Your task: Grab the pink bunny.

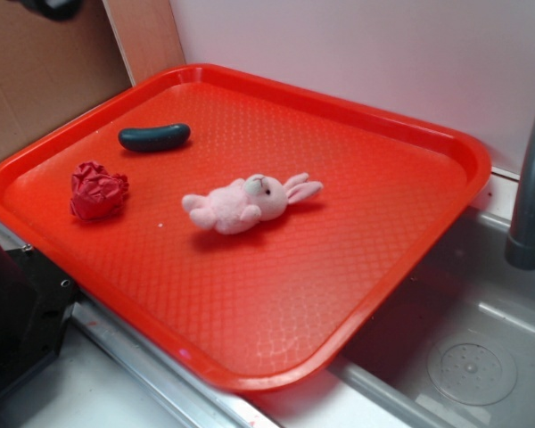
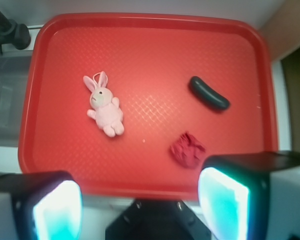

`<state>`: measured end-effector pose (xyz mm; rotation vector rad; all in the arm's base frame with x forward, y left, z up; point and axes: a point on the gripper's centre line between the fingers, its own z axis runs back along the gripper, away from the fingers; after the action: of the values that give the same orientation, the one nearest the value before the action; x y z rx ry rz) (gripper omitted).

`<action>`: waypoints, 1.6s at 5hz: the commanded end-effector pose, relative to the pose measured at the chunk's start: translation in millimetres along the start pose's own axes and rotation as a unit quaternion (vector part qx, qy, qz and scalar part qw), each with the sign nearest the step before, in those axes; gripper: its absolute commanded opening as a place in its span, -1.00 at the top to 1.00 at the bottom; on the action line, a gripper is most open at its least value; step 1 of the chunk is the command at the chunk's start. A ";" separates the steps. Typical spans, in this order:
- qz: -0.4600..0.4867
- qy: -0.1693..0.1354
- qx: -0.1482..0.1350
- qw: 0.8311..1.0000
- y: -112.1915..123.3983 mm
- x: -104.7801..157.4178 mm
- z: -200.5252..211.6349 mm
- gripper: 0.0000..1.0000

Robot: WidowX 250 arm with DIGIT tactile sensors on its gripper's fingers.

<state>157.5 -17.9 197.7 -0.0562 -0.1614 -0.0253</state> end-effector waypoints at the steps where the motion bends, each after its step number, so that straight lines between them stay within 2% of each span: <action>1: -0.049 -0.005 -0.008 0.999 -17.0 34.4 -58.1 -1.00; 2: -0.076 0.001 -0.004 0.997 -31.7 45.4 -96.2 -1.00; 3: -0.112 0.028 -0.021 0.993 -43.0 45.5 -133.1 -1.00; 4: -0.136 0.057 -0.018 0.989 -48.7 38.1 -165.4 -1.00; 5: -0.146 0.074 0.001 0.987 -50.0 34.8 -187.6 -1.00; 6: -0.142 0.072 0.011 0.987 -50.4 32.4 -190.7 1.00; 7: -0.133 0.069 0.007 0.989 -47.2 33.2 -177.9 1.00; 8: -0.102 0.074 0.002 0.992 -37.9 43.4 -139.0 1.00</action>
<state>216.6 -61.2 59.9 -0.0249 0.0328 -0.2252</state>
